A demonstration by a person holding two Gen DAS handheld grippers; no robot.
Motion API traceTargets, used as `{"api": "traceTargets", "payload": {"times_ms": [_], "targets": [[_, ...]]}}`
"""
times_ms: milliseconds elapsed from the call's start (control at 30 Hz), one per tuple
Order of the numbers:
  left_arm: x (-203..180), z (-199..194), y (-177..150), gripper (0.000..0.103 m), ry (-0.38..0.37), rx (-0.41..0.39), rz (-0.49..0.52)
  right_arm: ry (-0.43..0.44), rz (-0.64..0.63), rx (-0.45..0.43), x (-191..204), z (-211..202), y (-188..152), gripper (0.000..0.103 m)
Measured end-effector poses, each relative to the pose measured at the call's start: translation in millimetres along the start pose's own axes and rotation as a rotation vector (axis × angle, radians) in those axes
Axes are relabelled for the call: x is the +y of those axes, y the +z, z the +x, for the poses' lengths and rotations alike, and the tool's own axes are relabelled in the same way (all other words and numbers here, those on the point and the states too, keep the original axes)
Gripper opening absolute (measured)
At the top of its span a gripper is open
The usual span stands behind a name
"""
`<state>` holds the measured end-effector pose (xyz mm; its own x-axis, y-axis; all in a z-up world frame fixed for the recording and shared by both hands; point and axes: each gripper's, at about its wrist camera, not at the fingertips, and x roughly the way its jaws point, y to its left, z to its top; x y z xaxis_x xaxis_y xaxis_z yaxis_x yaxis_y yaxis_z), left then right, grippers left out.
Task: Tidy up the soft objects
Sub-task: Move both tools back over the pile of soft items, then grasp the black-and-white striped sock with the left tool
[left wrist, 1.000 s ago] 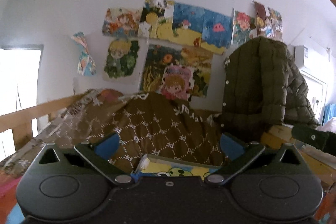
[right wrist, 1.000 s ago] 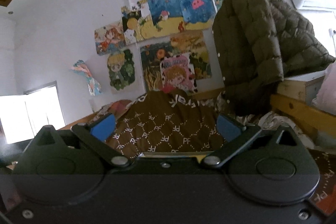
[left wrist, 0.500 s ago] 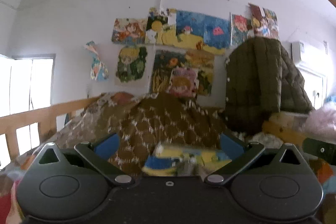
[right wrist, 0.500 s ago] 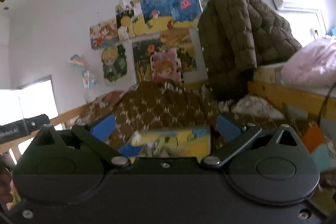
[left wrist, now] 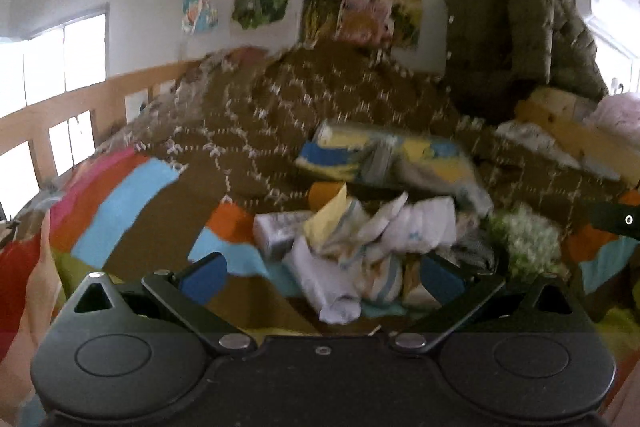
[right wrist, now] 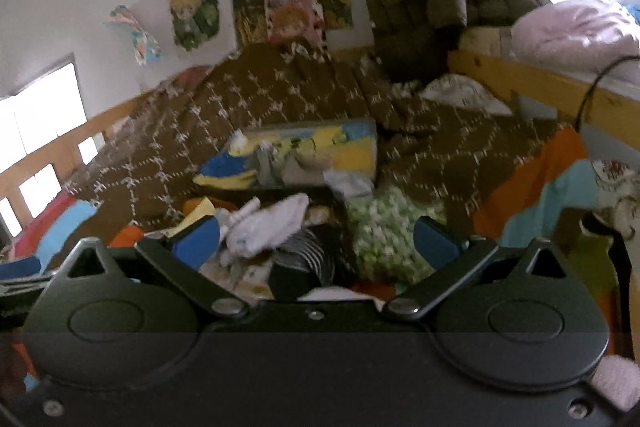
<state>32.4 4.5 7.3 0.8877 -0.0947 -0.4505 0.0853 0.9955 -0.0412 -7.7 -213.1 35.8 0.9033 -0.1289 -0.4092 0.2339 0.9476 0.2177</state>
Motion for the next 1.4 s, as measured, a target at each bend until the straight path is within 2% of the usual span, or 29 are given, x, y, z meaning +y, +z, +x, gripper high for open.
{"api": "traceTargets", "payload": {"times_ms": [233, 400, 533, 633, 833, 967, 1133, 1267, 1400], "targets": [[-3, 13, -5, 0.102, -0.01, 0.098, 0.032, -0.053, -0.005, 0.141, 2, 2, -30, 0.103], [-5, 26, -11, 0.102, -0.023, 0.18, 0.001, -0.068, -0.026, 0.244, 7, 22, -40, 0.103], [-10, 37, -15, 0.102, -0.052, 0.219, 0.025, -0.083, -0.036, 0.314, 13, 43, -44, 0.103], [-19, 46, -14, 0.102, -0.097, 0.207, 0.069, -0.094, -0.047, 0.406, 14, 58, -44, 0.103], [-31, 64, -13, 0.102, -0.137, 0.198, 0.161, -0.049, -0.093, 0.498, 23, 81, -40, 0.103], [-27, 75, -14, 0.102, -0.157, 0.239, 0.13, -0.016, -0.104, 0.572, 24, 98, -38, 0.103], [-26, 90, -7, 0.102, -0.192, 0.227, 0.128, -0.001, -0.15, 0.614, 26, 120, -33, 0.103], [-30, 106, 3, 0.101, -0.29, 0.19, 0.098, 0.009, -0.313, 0.617, 31, 134, -24, 0.102], [-38, 123, 9, 0.101, -0.375, 0.179, 0.061, 0.148, -0.408, 0.668, 35, 144, -12, 0.102]]}}
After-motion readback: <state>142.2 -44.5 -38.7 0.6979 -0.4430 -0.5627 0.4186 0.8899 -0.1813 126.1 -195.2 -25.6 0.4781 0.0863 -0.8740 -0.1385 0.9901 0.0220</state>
